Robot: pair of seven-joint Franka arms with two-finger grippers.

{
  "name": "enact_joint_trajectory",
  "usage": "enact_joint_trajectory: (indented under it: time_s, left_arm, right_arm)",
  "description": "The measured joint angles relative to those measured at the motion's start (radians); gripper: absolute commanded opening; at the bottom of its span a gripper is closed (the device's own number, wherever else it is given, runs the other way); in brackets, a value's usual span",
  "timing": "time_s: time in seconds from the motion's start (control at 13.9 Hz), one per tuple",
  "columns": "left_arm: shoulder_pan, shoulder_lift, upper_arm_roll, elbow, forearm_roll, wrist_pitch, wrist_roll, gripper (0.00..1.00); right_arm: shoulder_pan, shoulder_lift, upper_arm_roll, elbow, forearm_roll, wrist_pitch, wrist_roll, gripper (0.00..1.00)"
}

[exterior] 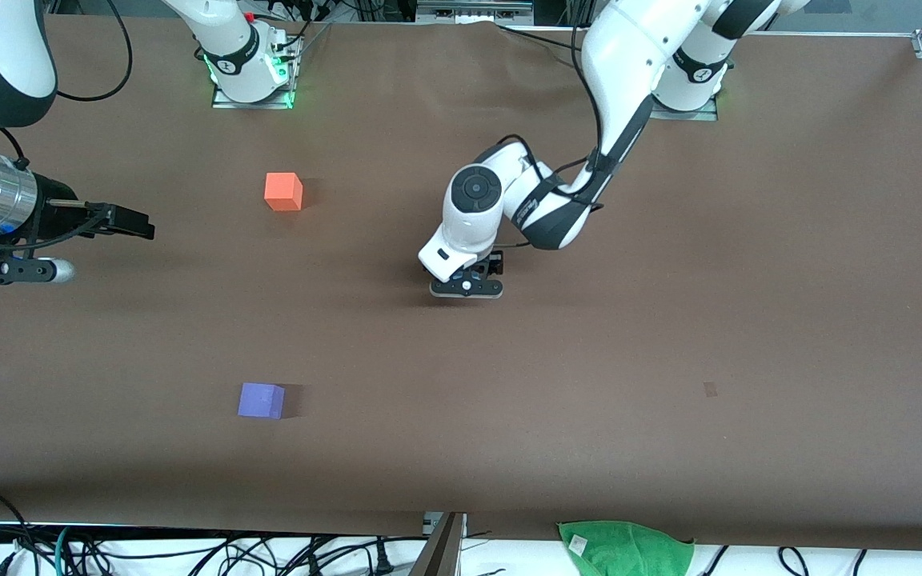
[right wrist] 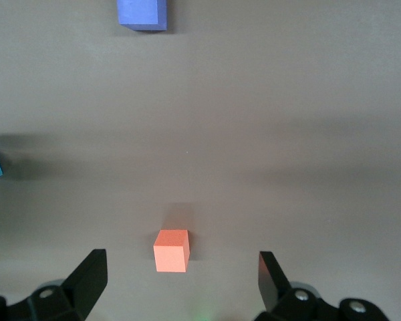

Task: Place blue block between orange and purple blocks
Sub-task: 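Grasp the blue cube with the right gripper while the left gripper releases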

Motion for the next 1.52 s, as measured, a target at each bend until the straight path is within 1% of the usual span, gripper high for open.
enact_joint_trajectory:
  time_s: [0.14,0.29,0.51,0.65,0.94,1.08,1.23,1.37,1.52]
  left_arm:
    - [0.029,-0.094,0.001,0.010,-0.003,-0.156,-0.001,1.00]
    - [0.089,-0.188,0.004,0.012,-0.003,-0.294,0.050,1.00]
    - [0.237,-0.292,0.009,0.012,-0.003,-0.455,0.184,1.00]
    - [0.332,-0.351,0.015,0.012,-0.002,-0.546,0.263,1.00]
    - [0.490,-0.456,0.017,0.011,-0.002,-0.625,0.423,1.00]
    - [0.549,-0.505,0.017,0.010,-0.002,-0.685,0.531,1.00]
    - [0.611,-0.547,0.019,0.007,-0.003,-0.706,0.646,1.00]
    - [0.668,-0.586,0.022,-0.017,-0.003,-0.695,0.715,1.00]
    - [0.690,-0.640,0.047,-0.095,-0.005,-0.597,0.745,1.00]
  right_arm:
    - [0.026,0.013,0.007,0.000,0.026,0.022,0.021,1.00]
    - [0.083,0.032,0.011,-0.001,0.035,0.047,0.092,1.00]
    - [0.192,0.077,0.016,-0.002,0.050,0.112,0.229,1.00]
    - [0.288,0.118,0.019,-0.003,0.061,0.192,0.339,1.00]
    - [0.489,0.229,0.023,-0.009,0.062,0.401,0.582,1.00]
    - [0.578,0.313,0.023,-0.013,0.061,0.538,0.678,1.00]
    - [0.647,0.400,0.022,-0.013,0.058,0.665,0.754,1.00]
    - [0.686,0.463,0.021,-0.011,0.058,0.752,0.779,1.00]
    - [0.710,0.496,0.021,-0.010,0.039,0.800,0.783,1.00]
